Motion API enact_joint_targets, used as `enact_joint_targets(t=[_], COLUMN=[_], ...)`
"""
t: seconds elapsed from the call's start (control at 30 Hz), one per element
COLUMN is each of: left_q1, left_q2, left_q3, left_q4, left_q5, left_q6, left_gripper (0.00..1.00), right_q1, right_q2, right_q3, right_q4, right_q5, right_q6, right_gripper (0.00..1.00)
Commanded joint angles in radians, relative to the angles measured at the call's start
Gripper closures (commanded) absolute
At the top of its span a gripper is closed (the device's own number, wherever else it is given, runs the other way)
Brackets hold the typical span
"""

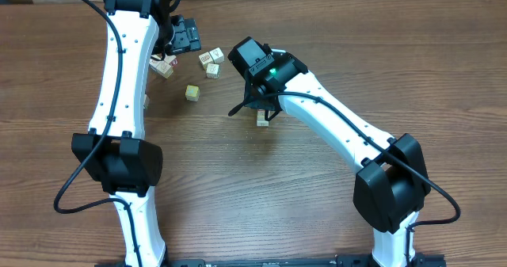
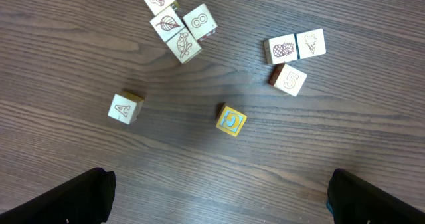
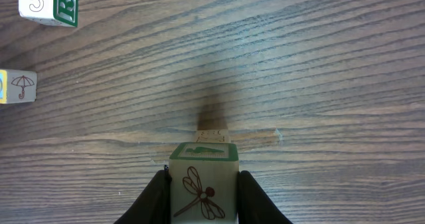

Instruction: Form a tower

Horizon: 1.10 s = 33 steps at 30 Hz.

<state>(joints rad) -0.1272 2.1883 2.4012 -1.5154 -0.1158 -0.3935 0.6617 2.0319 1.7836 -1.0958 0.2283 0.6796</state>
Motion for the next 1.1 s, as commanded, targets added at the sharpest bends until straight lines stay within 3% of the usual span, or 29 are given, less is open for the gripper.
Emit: enact_joint_targets(t=[0.0,1.07], left_q1=[-0.004,-0.004], left_q2=[-0.014,-0.014], left_q3=[0.016,0.016], left_q4=[0.001,0.002], left_q5=[0.005,0.005], left_q6=[-0.014,-0.014], left_gripper=[0.0,0.0], right_q1=[-0.003,-0.003], right_q2=[-0.005,-0.045], right_q3=[-0.002,-0.001], right_q4=[-0.002,-0.025], right_q5=[0.014,-0.019], right_q6=[0.001,-0.041], right_gripper=[0.77,0.77])
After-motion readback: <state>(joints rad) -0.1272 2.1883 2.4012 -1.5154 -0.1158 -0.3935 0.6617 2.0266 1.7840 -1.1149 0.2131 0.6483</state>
